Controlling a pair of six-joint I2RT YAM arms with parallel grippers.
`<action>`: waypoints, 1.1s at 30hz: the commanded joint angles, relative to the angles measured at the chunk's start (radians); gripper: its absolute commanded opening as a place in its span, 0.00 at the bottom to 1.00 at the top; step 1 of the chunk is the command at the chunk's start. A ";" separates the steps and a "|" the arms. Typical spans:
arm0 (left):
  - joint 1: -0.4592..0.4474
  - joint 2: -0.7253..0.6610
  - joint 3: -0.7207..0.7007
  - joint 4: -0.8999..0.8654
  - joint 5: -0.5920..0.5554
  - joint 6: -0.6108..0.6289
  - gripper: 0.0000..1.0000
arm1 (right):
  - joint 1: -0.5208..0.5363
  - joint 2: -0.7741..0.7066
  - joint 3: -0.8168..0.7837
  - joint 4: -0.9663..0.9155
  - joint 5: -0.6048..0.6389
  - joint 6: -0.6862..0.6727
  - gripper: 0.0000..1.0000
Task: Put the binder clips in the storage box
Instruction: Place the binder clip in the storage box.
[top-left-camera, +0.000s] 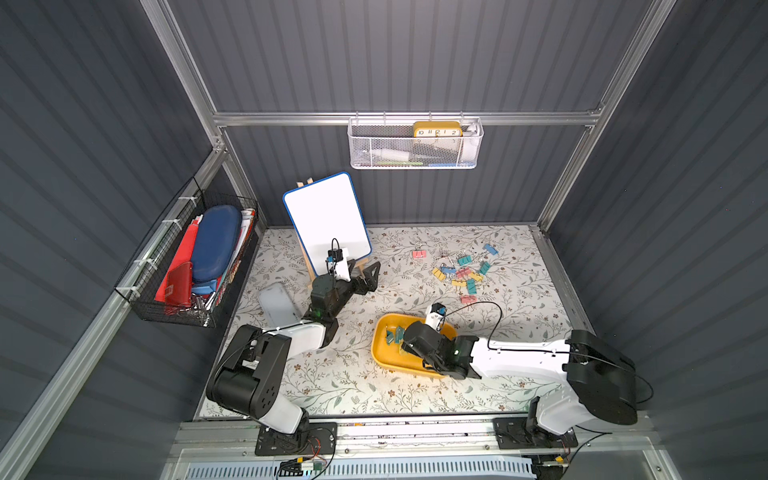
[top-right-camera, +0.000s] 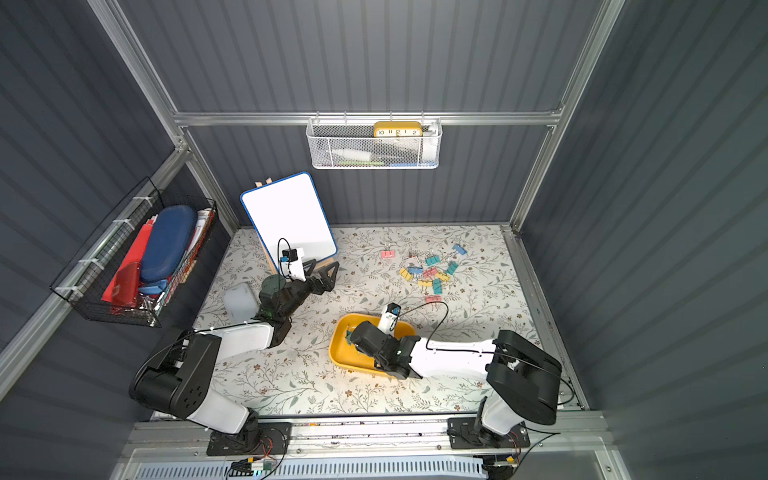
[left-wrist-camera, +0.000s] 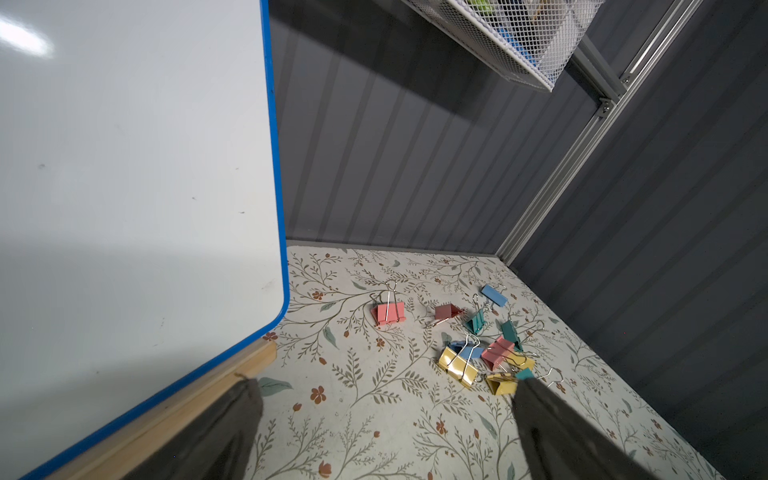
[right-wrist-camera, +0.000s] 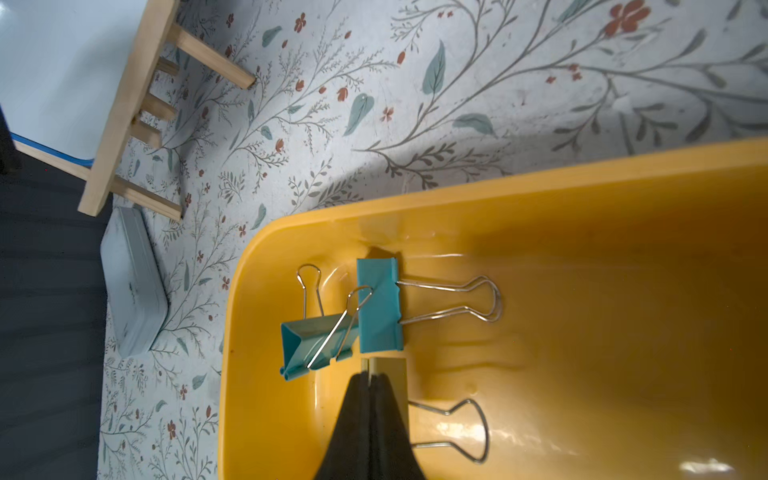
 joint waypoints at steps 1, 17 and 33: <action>-0.001 0.016 0.023 0.005 0.006 0.003 0.99 | 0.040 0.028 0.027 0.017 0.081 0.059 0.00; 0.000 0.005 0.017 0.006 0.006 0.006 0.99 | 0.086 -0.035 0.061 -0.096 0.222 -0.111 0.29; 0.000 -0.008 0.017 -0.006 0.003 0.022 0.99 | -0.725 -0.088 0.198 -0.319 -0.288 -0.274 0.34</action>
